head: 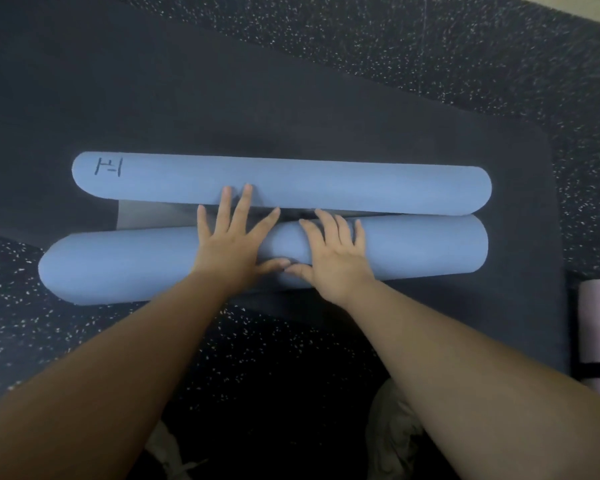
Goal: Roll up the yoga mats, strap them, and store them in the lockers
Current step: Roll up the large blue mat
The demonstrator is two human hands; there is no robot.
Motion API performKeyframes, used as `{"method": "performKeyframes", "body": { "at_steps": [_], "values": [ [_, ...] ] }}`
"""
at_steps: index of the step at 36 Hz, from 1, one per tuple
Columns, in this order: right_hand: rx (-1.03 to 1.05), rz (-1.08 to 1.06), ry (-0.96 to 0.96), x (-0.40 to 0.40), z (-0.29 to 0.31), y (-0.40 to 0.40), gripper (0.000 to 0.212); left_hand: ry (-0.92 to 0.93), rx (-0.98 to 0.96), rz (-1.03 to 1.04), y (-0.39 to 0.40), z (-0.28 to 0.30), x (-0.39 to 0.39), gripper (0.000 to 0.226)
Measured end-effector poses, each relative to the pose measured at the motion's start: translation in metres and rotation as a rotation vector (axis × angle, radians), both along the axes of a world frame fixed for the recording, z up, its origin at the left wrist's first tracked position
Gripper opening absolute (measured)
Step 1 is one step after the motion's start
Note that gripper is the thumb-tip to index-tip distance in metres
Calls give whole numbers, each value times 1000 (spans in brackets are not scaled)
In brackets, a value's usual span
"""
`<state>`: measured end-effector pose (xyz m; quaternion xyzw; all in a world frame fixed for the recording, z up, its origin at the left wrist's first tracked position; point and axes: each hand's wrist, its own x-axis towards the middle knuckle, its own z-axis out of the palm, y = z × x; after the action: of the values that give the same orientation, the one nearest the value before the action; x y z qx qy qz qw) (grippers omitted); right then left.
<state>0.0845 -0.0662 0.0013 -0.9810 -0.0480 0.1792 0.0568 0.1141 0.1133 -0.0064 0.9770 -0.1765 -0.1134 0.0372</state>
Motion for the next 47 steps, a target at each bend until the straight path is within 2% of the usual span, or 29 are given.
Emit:
{"method": "performKeyframes", "body": {
  "at_steps": [3,8,11,16,21,25,29,32,36,38,42,47],
  "values": [
    [31,-58,-45,7,-1,4,83,-11,-16,-6,1,-2,2,89],
    [34,-153,-117,22,0,17,76,-37,-33,90,-11,-4,11,61],
    [53,-176,-169,26,2,22,66,10,-57,119,-17,-1,21,55],
    [129,-54,-396,16,-2,17,45,37,-103,154,-23,4,33,56],
    [185,-62,-552,4,-14,0,24,33,-88,173,-25,8,51,61],
    [261,-65,-523,-2,-17,-4,37,-16,-96,200,-27,9,63,65],
    [304,-74,-504,1,-18,-4,41,-63,-81,211,-29,11,73,64],
    [262,-100,-416,5,-16,0,56,-154,-67,180,-32,12,79,62],
    [167,-97,-254,15,-1,8,60,-307,29,84,-37,12,82,72],
    [103,-81,-179,21,2,9,64,-307,69,81,-38,14,87,73],
    [-46,-121,-191,34,8,15,73,-268,95,98,-37,13,96,77],
    [-58,-137,-147,56,17,22,70,-209,61,125,-35,11,98,67]
  ]
}}
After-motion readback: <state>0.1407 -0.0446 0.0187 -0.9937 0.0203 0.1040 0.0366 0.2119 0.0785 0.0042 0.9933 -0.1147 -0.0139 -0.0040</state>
